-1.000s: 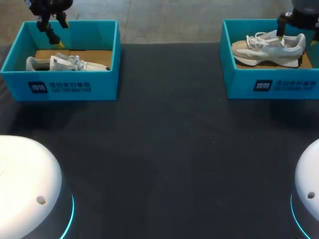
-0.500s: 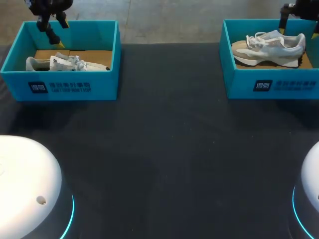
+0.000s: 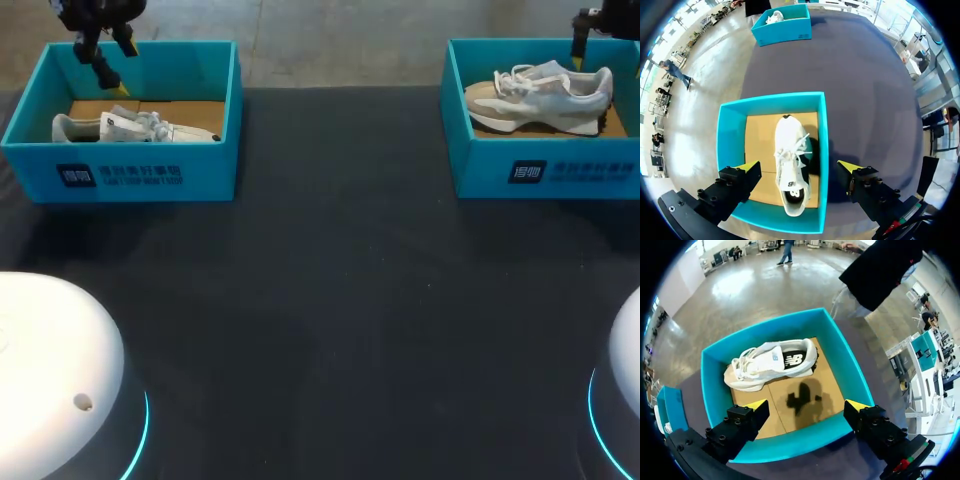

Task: Take the shoe out of the shoebox, open the shoe tongue, remove and reinsert the insole, then place the shoe into the shoebox

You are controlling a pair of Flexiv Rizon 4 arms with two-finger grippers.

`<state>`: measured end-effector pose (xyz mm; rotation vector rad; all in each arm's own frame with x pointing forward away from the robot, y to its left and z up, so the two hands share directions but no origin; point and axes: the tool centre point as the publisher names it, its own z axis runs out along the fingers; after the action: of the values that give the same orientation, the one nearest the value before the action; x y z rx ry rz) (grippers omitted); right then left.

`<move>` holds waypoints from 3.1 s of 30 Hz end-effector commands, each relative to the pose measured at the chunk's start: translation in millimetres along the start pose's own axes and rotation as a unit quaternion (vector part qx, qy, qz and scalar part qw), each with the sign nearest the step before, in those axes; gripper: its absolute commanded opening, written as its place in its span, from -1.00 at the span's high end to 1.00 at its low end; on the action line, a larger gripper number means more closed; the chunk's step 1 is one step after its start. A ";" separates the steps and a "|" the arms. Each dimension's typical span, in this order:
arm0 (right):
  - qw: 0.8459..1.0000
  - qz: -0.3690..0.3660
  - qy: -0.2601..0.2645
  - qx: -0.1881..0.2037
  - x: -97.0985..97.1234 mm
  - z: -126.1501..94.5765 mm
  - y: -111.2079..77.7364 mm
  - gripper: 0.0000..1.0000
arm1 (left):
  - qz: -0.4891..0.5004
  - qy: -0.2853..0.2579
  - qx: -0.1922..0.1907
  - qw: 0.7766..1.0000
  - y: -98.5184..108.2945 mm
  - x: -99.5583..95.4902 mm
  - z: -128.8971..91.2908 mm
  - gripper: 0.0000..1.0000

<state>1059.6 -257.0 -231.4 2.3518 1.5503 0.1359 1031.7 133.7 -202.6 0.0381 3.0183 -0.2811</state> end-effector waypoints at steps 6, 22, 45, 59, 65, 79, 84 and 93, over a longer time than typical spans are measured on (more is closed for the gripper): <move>0.999 -0.008 -0.006 0.035 0.8 33.5 34.3 -1.00 | 0.001 -0.001 0.000 1.000 0.4 0.6 0.5 -1.00; 0.998 -0.013 -0.003 0.064 0.7 78.3 68.3 -0.99 | 0.001 -0.001 0.000 1.000 0.4 0.6 0.5 -1.00; 0.990 -0.039 0.023 0.130 -9.6 120.9 78.2 -0.95 | 0.001 -0.001 0.000 1.000 0.4 0.6 0.5 -1.00; 0.988 -0.046 0.023 0.146 -14.9 150.2 73.0 -0.80 | 0.001 -0.001 0.000 1.000 0.4 0.6 0.5 -1.00; 0.986 -0.063 0.021 0.155 -19.8 164.3 74.9 -0.84 | 0.001 -0.001 0.000 1.000 0.4 0.6 0.5 -1.00; 0.981 -0.075 0.026 0.179 -12.1 189.5 75.0 -0.74 | 0.001 -0.001 0.000 1.000 0.4 0.6 0.5 -1.00; 0.980 -0.073 0.023 0.181 -12.9 194.1 74.1 -0.65 | 0.001 -0.001 0.000 1.000 0.4 0.6 0.5 -1.00; 0.980 -0.067 0.016 0.188 -14.3 198.7 67.9 0.27 | 0.001 -0.001 0.000 1.000 0.4 0.6 0.5 -1.00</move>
<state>1156.5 -337.1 -392.0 2.4741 1.8573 -0.0933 1031.7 133.8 -202.6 0.0379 3.0183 -0.2808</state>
